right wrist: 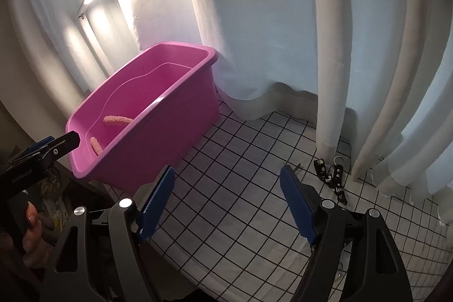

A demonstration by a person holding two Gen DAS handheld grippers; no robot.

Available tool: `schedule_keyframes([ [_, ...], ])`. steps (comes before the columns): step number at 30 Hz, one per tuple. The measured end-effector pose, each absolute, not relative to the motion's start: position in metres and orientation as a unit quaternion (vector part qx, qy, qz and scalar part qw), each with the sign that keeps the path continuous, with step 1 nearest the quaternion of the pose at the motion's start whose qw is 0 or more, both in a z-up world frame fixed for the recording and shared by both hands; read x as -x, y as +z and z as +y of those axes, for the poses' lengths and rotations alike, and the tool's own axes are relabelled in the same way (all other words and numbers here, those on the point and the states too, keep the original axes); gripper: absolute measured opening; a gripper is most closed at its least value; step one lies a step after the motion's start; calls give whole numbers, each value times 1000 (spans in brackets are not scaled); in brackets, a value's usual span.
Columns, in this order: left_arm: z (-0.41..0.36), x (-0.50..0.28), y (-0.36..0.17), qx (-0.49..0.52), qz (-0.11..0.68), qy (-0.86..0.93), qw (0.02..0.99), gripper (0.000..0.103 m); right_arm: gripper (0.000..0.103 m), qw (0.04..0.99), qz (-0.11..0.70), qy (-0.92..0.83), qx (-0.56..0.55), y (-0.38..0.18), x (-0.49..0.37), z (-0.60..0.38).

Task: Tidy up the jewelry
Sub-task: 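Withdraw both open tools from the tub and turn toward the table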

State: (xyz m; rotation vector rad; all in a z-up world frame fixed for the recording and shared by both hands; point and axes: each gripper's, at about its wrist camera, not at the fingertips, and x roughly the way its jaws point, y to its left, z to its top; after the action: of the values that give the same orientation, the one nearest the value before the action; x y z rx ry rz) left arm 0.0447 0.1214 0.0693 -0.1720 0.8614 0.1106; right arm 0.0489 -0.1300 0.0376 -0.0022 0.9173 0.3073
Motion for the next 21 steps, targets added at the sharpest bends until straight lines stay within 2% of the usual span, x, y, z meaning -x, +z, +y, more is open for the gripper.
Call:
schedule_keyframes([
  [11,10,-20,20,40,465,-17,884,96,73,878,475,22,-48,-26,36,-293],
  [21,-56,-12,-35,6,511,-44,858,96,73,864,495,14,-95,-83,64,-331],
])
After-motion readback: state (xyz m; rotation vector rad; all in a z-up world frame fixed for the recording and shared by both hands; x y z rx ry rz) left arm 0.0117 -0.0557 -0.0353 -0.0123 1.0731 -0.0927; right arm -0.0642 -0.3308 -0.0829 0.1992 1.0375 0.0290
